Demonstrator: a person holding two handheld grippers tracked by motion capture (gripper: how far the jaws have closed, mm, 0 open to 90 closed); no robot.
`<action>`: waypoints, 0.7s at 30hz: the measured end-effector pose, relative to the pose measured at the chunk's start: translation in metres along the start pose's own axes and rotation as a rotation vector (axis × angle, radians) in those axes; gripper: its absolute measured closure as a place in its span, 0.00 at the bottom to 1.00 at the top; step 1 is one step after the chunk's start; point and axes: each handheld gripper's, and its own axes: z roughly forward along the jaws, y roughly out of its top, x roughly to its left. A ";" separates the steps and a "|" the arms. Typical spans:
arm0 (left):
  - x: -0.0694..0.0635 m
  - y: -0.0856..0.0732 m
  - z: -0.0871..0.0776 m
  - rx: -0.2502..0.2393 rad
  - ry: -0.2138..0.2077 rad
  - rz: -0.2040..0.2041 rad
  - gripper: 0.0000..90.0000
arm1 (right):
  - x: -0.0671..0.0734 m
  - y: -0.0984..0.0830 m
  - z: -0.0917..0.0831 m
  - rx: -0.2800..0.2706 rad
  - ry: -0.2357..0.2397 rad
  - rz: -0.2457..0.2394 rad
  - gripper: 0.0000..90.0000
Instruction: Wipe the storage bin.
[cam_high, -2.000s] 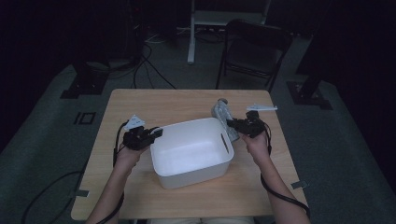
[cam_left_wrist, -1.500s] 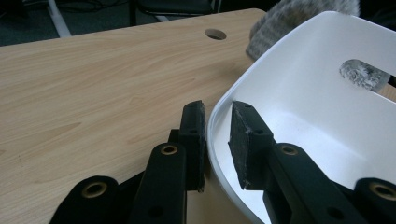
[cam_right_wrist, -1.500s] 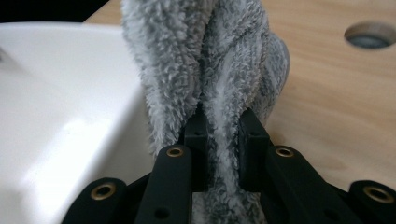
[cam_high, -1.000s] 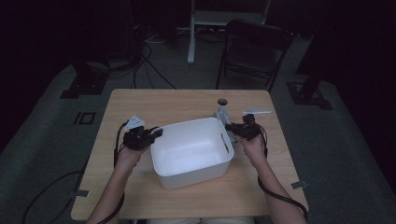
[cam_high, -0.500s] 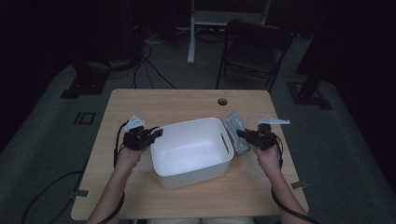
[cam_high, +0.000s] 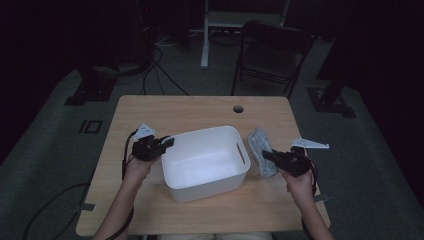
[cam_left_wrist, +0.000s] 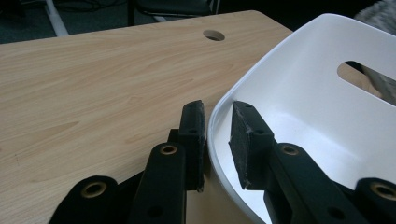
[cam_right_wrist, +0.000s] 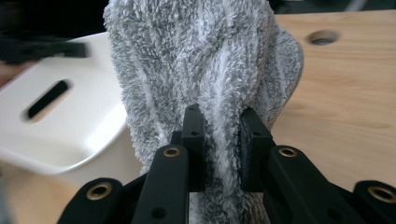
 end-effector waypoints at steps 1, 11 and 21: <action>0.000 0.000 0.000 0.000 0.000 0.000 0.83 | 0.004 -0.003 -0.002 -0.010 0.005 -0.002 0.84; -0.003 0.000 0.000 -0.001 0.011 0.002 0.84 | 0.024 -0.017 0.015 0.047 0.026 -0.044 0.84; -0.006 -0.001 0.000 -0.006 0.037 -0.012 0.84 | 0.019 -0.031 0.041 0.157 -0.009 -0.047 0.85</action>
